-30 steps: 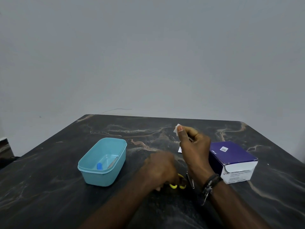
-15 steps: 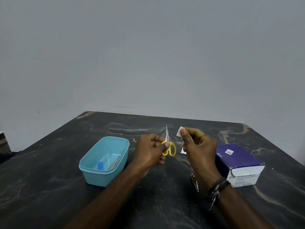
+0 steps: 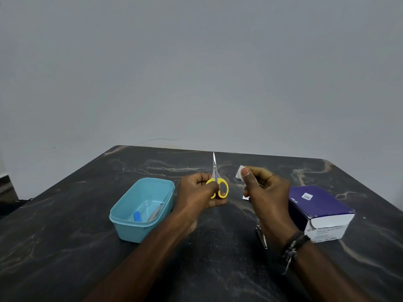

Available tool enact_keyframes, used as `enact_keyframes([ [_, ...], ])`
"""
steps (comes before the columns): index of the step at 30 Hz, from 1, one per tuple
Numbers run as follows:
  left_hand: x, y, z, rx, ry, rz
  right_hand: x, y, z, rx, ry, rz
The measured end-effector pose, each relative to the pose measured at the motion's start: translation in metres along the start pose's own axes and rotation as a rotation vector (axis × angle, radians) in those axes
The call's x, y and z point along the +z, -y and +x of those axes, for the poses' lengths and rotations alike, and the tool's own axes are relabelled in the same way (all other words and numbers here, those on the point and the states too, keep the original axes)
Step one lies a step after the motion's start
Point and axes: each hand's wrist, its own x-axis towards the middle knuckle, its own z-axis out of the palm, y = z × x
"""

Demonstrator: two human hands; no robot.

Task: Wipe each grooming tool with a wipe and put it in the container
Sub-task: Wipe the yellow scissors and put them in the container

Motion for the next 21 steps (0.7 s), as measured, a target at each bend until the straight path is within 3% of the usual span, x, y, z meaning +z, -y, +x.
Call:
enact_keyframes([
  [6,-0.001,0.005,0.003,0.010,0.025,0.088,0.001,0.004,-0.002,-0.014,-0.004,0.017],
  [15,-0.001,0.006,-0.008,0.046,0.133,0.025,0.000,0.005,-0.002,0.001,0.002,0.009],
  [21,-0.001,0.009,-0.009,0.072,0.213,0.113,-0.003,0.003,0.000,0.091,-0.001,0.013],
])
